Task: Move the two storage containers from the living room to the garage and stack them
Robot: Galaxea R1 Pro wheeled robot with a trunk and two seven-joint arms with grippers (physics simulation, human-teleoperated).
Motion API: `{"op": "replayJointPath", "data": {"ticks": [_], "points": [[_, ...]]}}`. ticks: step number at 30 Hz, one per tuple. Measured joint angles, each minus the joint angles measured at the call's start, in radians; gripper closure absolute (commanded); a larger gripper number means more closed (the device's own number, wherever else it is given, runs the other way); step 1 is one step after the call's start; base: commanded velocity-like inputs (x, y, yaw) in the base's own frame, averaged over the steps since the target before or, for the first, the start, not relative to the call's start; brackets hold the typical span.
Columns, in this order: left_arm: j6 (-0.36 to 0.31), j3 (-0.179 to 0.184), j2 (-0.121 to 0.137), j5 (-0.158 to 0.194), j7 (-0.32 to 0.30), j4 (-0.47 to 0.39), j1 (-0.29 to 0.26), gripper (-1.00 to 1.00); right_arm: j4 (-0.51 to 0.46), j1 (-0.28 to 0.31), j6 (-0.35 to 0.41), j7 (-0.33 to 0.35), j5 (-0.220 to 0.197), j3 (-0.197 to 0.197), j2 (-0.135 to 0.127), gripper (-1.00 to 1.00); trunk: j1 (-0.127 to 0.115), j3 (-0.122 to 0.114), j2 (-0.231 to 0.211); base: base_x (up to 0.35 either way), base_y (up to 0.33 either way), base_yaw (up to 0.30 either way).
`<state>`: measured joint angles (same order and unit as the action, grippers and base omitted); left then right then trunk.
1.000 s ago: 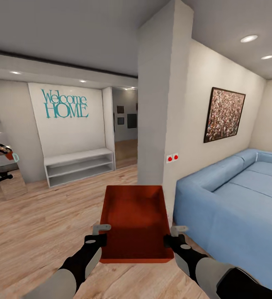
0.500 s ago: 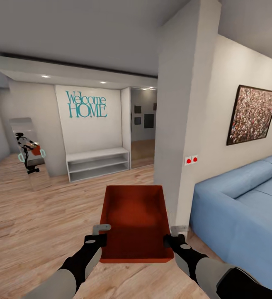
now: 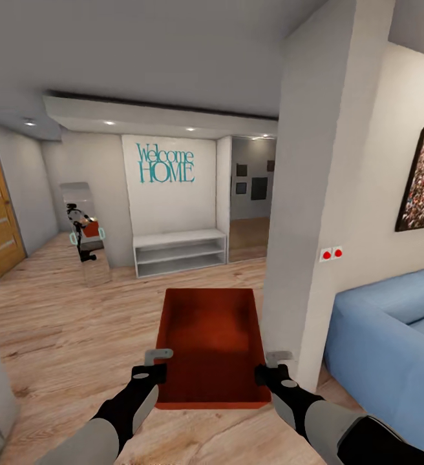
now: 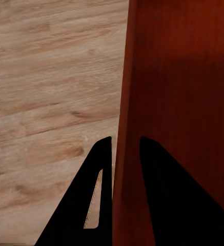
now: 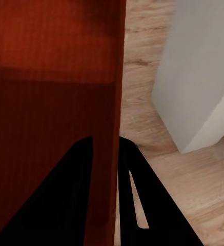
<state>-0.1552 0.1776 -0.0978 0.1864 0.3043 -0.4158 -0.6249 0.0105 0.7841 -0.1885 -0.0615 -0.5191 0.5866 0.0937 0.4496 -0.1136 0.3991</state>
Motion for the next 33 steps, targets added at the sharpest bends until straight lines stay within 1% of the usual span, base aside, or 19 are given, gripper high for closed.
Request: {"op": "replayJointPath", "data": {"ticks": [25, 28, 33], "points": [[0.001, -0.001, 0.0, 0.0, 0.0, 0.002, 0.0, 1.0, 0.001, 0.0, 0.0, 0.0, 0.001, 0.0, 0.0, 1.0, 0.0, 0.0, 0.0, 0.0, 0.0, 0.282], [0.0, 0.0, 0.0, 0.0, 0.0, 0.0, 0.0, 1.0, 0.0, 0.0, 0.0, 0.001, 0.0, 0.0, 0.0, 1.0, 0.0, 0.0, 0.0, 0.0, 0.0, 0.169], [0.003, 0.0, -0.001, 0.0, 0.0, 0.0, 0.0, 1.0, -0.002, 0.0, -0.001, 0.001, -0.001, 0.002, -0.002, 1.0, 0.0, 0.0, 0.0, 0.042, 0.0, 0.01]]}}
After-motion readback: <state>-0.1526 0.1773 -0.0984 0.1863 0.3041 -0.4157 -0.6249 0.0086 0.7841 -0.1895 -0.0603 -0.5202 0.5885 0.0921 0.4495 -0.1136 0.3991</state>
